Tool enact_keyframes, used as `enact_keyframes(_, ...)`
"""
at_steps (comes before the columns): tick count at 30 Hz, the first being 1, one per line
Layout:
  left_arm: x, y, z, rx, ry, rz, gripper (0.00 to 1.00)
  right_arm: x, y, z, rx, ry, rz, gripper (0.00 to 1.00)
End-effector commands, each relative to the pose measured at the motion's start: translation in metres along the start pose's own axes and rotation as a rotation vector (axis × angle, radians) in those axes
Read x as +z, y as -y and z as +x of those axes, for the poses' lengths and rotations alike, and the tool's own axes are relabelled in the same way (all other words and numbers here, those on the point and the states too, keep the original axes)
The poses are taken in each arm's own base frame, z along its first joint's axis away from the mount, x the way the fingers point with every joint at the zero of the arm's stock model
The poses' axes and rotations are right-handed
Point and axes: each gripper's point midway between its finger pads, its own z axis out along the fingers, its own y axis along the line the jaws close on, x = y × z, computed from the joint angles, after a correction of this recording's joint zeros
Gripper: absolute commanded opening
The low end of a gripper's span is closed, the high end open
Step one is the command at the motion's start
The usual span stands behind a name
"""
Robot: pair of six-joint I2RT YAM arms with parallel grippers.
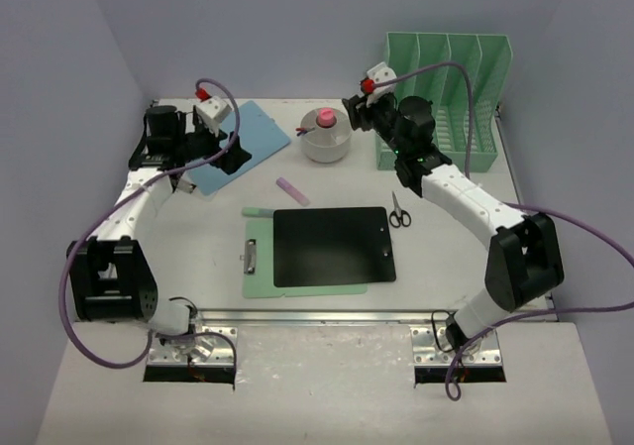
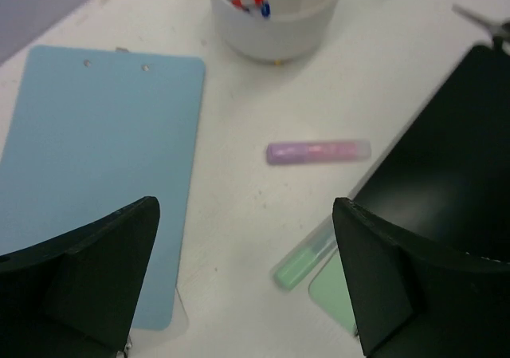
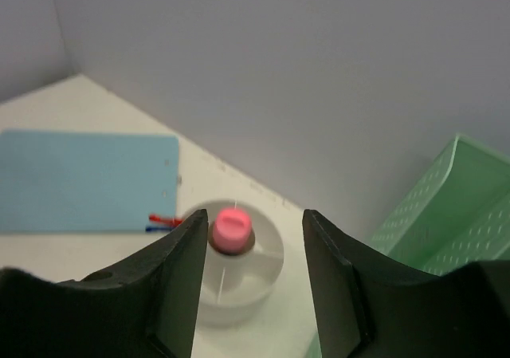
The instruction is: Organize the desk
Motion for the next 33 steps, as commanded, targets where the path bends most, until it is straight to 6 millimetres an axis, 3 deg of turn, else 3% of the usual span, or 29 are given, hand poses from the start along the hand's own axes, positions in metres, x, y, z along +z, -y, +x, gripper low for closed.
enact_keyframes(1,-0.008,0.022,0.067,0.172,-0.225,0.231,0.88,-0.041,-0.022,0.099,0.066,-0.414,-0.121,0.53)
enact_keyframes(8,-0.004,0.033,0.136,0.439,-0.471,0.400,0.86,-0.085,-0.026,0.121,0.095,-0.563,-0.196,0.59)
enact_keyframes(9,0.004,0.046,0.140,0.491,-0.488,0.432,0.85,-0.088,-0.026,0.122,0.103,-0.574,-0.197,0.59)
enact_keyframes(11,0.011,0.048,0.153,0.581,-0.545,0.439,0.84,-0.096,-0.025,0.130,0.130,-0.613,-0.192,0.59)
enact_keyframes(14,0.030,0.058,0.160,0.668,-0.575,0.479,0.80,-0.108,-0.024,0.139,0.152,-0.648,-0.184,0.59)
enact_keyframes(15,0.039,0.061,0.154,0.696,-0.577,0.494,0.79,-0.110,-0.023,0.139,0.153,-0.648,-0.181,0.59)
enact_keyframes(17,0.051,0.061,0.165,0.691,-0.619,0.523,0.77,-0.117,-0.024,0.143,0.161,-0.664,-0.184,0.59)
enact_keyframes(18,0.058,0.057,0.156,0.701,-0.613,0.517,0.77,-0.119,-0.024,0.145,0.165,-0.669,-0.182,0.59)
enact_keyframes(21,0.073,0.054,0.162,0.714,-0.645,0.533,0.76,-0.124,-0.023,0.144,0.168,-0.670,-0.182,0.59)
enact_keyframes(25,0.084,0.055,0.177,0.729,-0.697,0.560,0.73,-0.126,-0.020,0.142,0.166,-0.669,-0.177,0.59)
enact_keyframes(33,0.085,0.062,0.197,0.739,-0.740,0.627,0.65,-0.124,-0.011,0.141,0.161,-0.662,-0.160,0.59)
